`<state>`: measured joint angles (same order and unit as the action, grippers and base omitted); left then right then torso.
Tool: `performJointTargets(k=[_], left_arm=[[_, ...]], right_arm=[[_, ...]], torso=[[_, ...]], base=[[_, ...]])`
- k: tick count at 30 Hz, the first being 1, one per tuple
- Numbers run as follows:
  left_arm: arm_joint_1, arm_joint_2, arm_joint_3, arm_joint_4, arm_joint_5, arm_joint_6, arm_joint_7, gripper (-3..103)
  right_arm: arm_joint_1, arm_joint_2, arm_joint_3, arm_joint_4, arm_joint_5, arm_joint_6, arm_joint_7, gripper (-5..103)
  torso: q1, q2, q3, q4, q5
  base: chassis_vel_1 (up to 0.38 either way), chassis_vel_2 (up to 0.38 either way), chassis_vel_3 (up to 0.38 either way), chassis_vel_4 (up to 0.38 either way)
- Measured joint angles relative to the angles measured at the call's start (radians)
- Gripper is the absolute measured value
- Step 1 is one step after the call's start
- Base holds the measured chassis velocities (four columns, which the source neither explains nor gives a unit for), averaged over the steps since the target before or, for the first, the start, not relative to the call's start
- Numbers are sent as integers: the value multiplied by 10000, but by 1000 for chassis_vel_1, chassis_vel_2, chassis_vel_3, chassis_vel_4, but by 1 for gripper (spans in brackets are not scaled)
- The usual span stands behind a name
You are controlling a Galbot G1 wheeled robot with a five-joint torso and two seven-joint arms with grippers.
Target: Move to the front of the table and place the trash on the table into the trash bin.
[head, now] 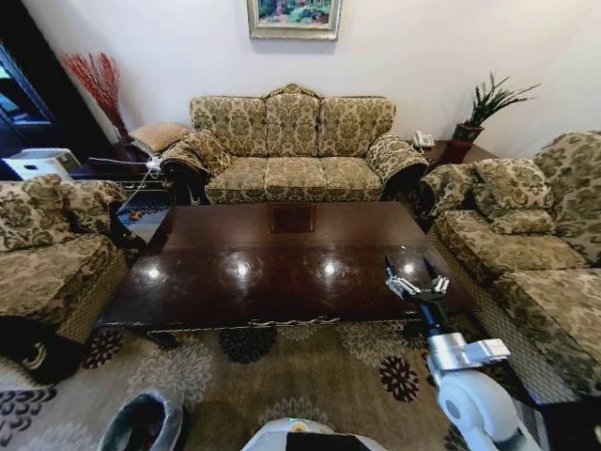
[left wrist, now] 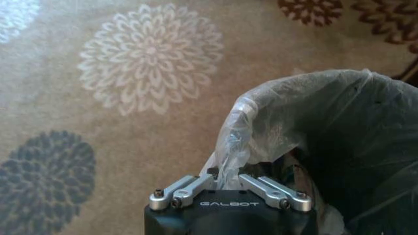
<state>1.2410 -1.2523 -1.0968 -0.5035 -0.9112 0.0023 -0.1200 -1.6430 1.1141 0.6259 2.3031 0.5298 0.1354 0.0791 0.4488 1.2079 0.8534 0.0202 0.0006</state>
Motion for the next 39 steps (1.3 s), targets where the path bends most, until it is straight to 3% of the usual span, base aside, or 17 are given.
performJointTargets(k=[5,31,39], left_arm=[[-232,-47,6,198,-6,-34,348,1],[-1069,-206,-127,1164,90,198,604,3],[-970,-301,-144,989,180,205,682,34]], right_arm=[[-121,149,-68,-70,-158,17,-30,100],[-418,308,-188,-326,-492,244,-124,100],[-529,333,-28,-395,-397,393,-109,100]], torso=[[0,0,0,1,-6],[0,0,0,1,0],[0,1,0,0,-5]], base=[[0,0,0,0],[0,0,0,0],[0,0,0,0]])
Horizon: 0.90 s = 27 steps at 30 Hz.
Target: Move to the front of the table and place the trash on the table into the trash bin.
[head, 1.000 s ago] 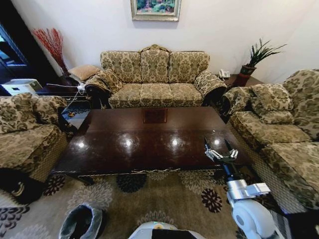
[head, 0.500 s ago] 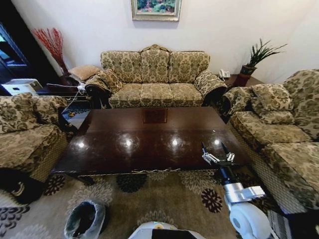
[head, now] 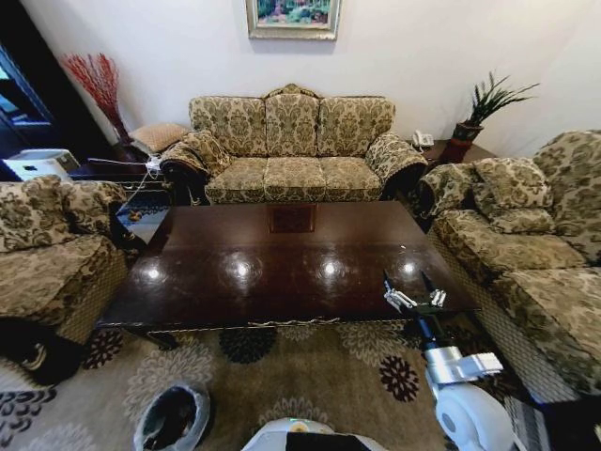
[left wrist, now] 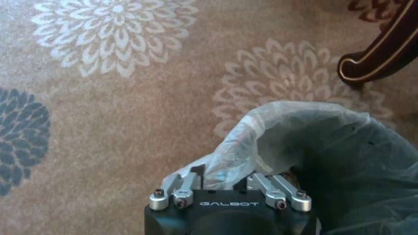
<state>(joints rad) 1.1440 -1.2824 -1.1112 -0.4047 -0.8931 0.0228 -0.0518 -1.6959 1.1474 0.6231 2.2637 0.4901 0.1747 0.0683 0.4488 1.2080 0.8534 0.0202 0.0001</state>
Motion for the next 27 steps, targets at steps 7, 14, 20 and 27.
performJointTargets(k=[7,14,20,27], left_arm=[[695,-308,18,-839,128,446,159,67],[1394,-491,-334,-1949,123,778,585,93],[1855,-649,-497,-2785,125,934,751,100],[3343,-1020,-1085,-5711,131,1470,896,100]], right_arm=[[360,-48,6,-186,202,12,35,100],[690,12,-226,-406,241,6,68,100],[762,23,-246,-479,327,21,41,100],[1037,65,-272,-411,223,-180,94,100]], torso=[[0,0,0,1,-1],[0,0,0,0,3],[0,0,0,0,-2],[0,0,0,1,-4]], base=[[0,0,0,0],[0,0,0,0],[0,0,0,0],[0,0,0,0]])
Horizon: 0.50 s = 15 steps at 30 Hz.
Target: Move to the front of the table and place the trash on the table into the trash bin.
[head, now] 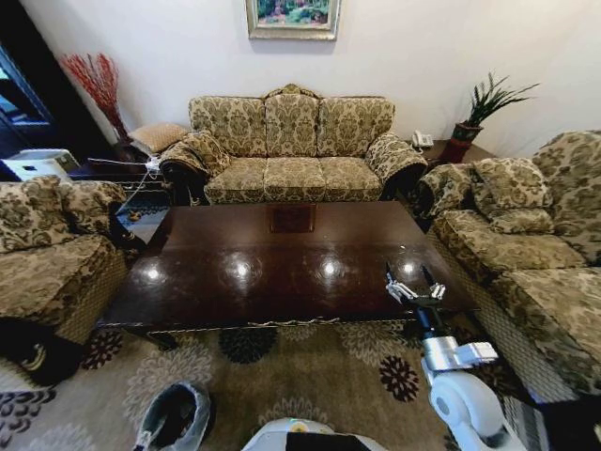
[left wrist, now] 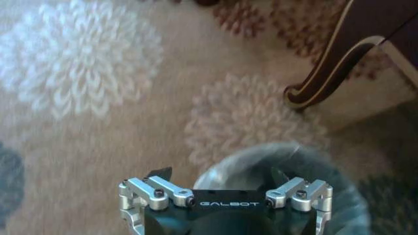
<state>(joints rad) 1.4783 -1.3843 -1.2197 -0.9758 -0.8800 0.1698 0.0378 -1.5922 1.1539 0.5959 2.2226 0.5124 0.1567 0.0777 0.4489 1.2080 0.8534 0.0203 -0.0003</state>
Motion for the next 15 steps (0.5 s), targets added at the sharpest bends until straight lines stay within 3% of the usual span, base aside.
performJointTargets(k=[1,2,4,5,7,8,11,12,15], left_arm=[[591,-14,-246,-1106,118,100,103,100],[591,-14,-246,-1106,118,100,103,100],[1572,-64,-736,-3104,333,110,374,100],[1572,-64,-736,-3104,333,110,374,100],[2323,-175,-1115,-5371,488,-12,710,100],[2323,-175,-1115,-5371,488,-12,710,100],[3033,-369,-1383,-9020,697,-300,1079,100],[3033,-369,-1383,-9020,697,-300,1079,100],[3374,-389,-1148,-11642,992,-364,1168,100]], right_arm=[[-15,41,4,163,-296,-303,89,100],[-15,41,4,163,-296,-303,89,100],[-173,135,12,544,-1082,-878,337,100],[-173,135,12,544,-1082,-878,337,100],[-474,240,17,1053,-1457,-1419,396,100],[-474,240,17,1053,-1457,-1419,396,100],[-1021,421,72,1681,-1796,-1830,343,100],[-1021,421,72,1681,-1796,-1830,343,100],[-1490,551,354,2063,-1951,-1793,31,100]], torso=[[0,0,0,0,0],[0,0,0,0,0],[-1,0,0,5,6],[-1,0,0,5,6],[-1,1,0,3,5],[-1,1,0,3,5],[-1,1,0,-1,6],[-1,1,0,-1,6],[0,0,0,-1,5]], base=[[0,0,0,0],[0,0,0,0],[0,0,0,0],[0,0,0,0],[0,0,0,0],[0,0,0,0],[0,0,0,0],[0,0,0,0],[0,0,0,0]])
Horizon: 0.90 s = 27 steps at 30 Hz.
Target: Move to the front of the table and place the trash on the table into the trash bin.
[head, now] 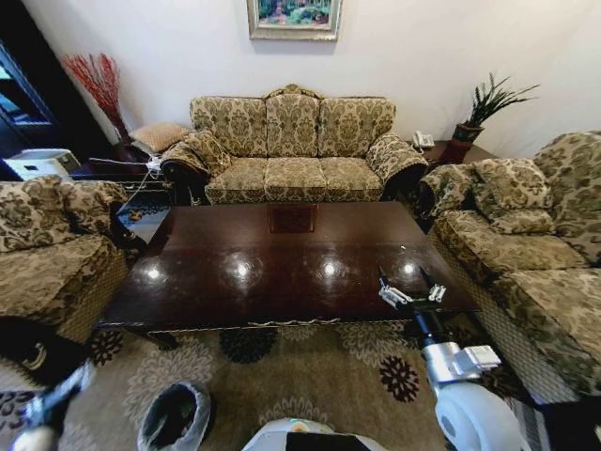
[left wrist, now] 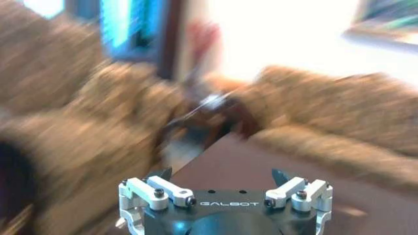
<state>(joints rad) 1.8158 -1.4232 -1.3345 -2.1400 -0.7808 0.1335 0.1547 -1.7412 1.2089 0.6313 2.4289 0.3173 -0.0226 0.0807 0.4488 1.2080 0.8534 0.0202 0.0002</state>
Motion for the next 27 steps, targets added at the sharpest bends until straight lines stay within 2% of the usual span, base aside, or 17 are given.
performJointTargets(k=[1,3,4,5,7,11,16,27], left_arm=[[0,0,0,0,0,0,0,100],[183,93,421,-1581,335,15,2,100],[183,93,421,-1581,335,15,2,100],[263,147,618,-2282,584,15,19,100],[332,190,872,-2958,782,16,73,100],[460,275,1211,-3700,1126,76,292,100],[574,345,1367,-3782,1491,-43,407,100],[572,337,1378,-3676,1519,-87,420,100]], right_arm=[[0,0,0,0,0,0,0,100],[-326,160,222,334,-1,30,-90,100],[-326,160,222,334,-1,30,-90,100],[-518,304,320,534,-17,51,-99,100],[-774,531,362,703,-34,71,-93,100],[-1234,1014,42,754,-385,337,-10,100],[-1277,1336,-606,755,-1096,552,117,100],[-1254,1382,-732,743,-1251,575,140,100]], torso=[[0,0,0,0,0],[0,0,0,0,3],[0,0,0,0,3],[0,0,0,0,-1],[0,0,0,0,-2],[0,0,0,0,-1],[0,0,0,1,-2],[0,0,0,1,-3]], base=[[0,0,0,0],[0,0,0,0],[0,0,0,0],[0,0,0,0],[0,0,0,0],[0,0,0,0],[0,0,0,0],[0,0,0,0]])
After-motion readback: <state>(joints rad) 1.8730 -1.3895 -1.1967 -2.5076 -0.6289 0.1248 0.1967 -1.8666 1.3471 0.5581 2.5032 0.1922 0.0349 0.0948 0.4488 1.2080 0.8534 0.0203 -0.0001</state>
